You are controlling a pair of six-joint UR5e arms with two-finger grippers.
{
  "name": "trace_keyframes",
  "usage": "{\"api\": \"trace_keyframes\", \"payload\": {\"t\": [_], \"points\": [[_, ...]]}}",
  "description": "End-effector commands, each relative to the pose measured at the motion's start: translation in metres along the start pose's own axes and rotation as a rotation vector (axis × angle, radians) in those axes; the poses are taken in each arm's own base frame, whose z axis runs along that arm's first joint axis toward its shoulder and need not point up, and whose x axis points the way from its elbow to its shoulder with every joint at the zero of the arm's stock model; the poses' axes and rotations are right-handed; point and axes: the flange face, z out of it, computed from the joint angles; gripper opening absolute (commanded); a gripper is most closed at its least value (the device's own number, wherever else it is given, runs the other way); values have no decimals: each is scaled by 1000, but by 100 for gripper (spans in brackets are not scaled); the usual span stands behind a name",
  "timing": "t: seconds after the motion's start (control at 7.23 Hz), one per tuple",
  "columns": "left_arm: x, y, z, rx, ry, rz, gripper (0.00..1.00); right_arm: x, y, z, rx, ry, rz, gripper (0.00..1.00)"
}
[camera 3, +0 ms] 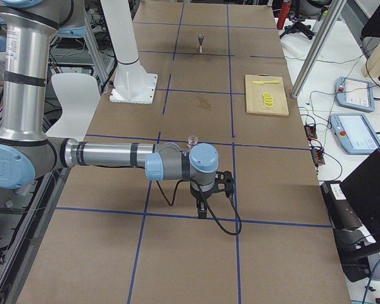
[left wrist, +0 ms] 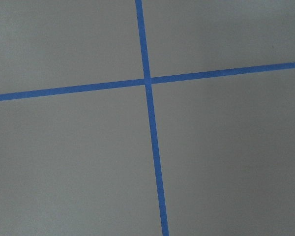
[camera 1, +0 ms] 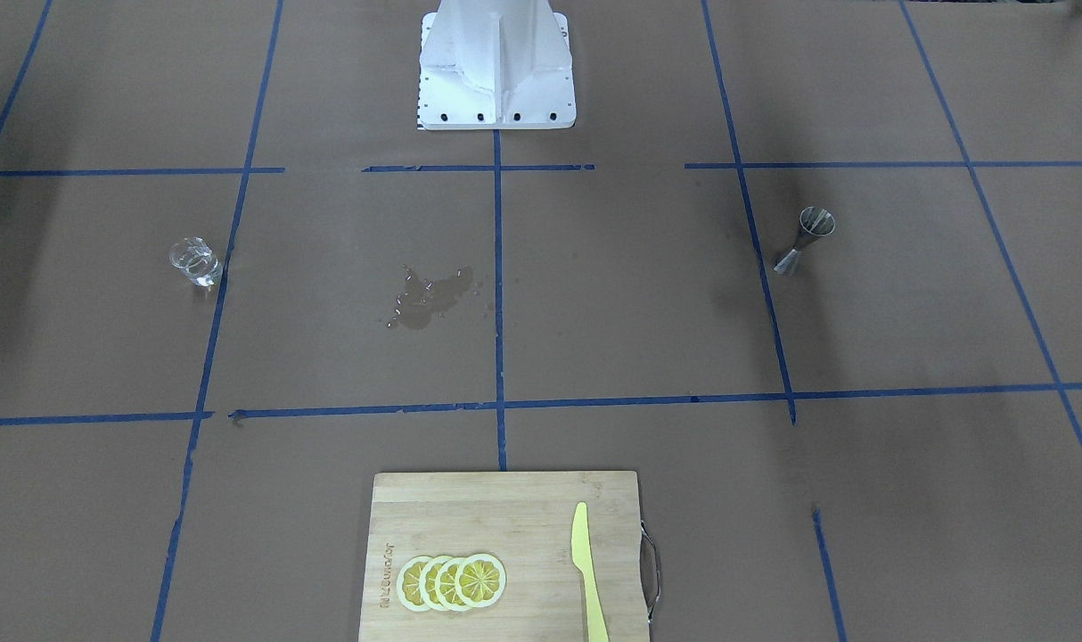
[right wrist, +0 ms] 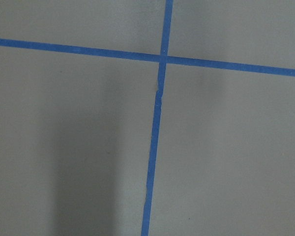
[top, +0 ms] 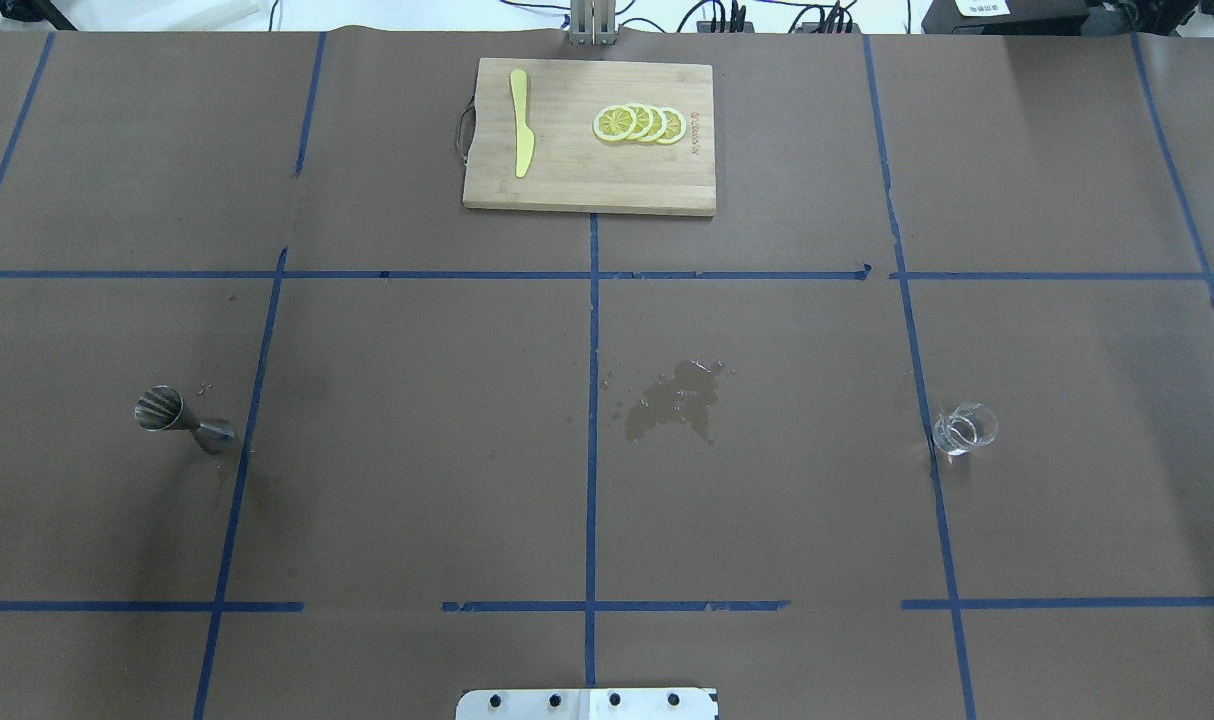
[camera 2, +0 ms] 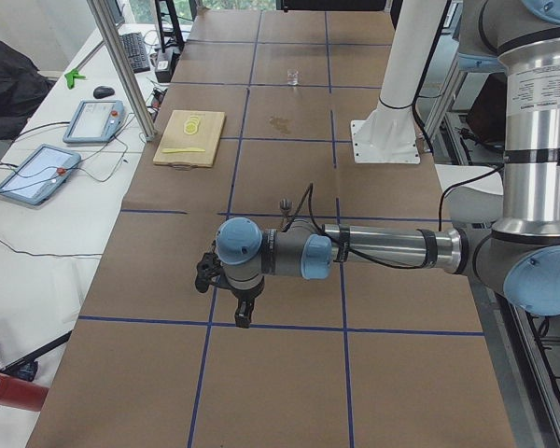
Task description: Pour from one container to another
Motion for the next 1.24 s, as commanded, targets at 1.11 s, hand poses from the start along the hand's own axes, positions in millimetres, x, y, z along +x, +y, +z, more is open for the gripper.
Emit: {"api": "trace_keyframes", "payload": {"t": [1.11], "points": [[21, -21, -17, 262, -4, 304, 100, -16, -27, -9, 47, 9, -48, 100]]}}
